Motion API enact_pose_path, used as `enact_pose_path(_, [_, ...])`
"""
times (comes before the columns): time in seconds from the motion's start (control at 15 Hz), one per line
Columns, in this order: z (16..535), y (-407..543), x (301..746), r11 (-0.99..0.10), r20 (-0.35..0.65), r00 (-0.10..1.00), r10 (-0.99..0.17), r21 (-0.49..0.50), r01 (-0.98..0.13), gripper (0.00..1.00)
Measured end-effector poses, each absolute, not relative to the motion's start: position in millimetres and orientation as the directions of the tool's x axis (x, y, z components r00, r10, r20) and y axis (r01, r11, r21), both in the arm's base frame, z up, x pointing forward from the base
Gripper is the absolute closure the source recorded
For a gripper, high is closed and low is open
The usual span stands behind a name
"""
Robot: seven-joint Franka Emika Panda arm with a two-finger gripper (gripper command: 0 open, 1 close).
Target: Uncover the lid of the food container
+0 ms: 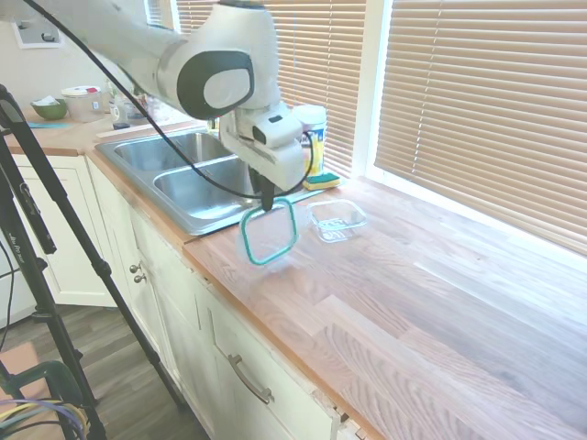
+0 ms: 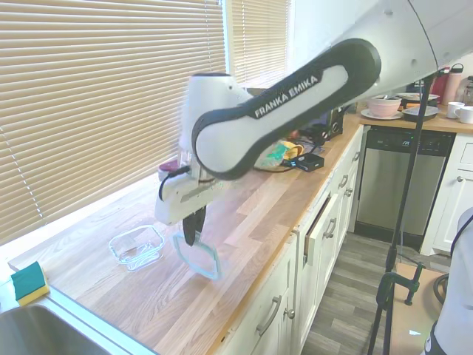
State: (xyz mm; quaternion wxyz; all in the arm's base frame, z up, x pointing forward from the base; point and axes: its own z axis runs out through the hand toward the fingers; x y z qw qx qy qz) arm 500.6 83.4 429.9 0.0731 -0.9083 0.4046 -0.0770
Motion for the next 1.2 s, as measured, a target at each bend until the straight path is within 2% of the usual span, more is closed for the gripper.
enact_pose_path(0.33, [363.1, 163.0, 487.2, -0.729, 0.104, 0.722, -0.684, -0.094, -0.678, 1.00])
enact_pose_path(0.67, [320.2, 184.1, 497.4, -0.727, 0.078, 0.722, -0.687, -0.072, -0.683, 1.00])
enact_pose_path(0.73, [320.9, 183.0, 503.1, -0.722, 0.079, 0.718, -0.691, -0.076, -0.687, 0.00])
enact_pose_path(1.2, [336.3, 179.3, 521.7, -0.710, 0.093, 0.704, -0.704, -0.101, -0.697, 0.00])
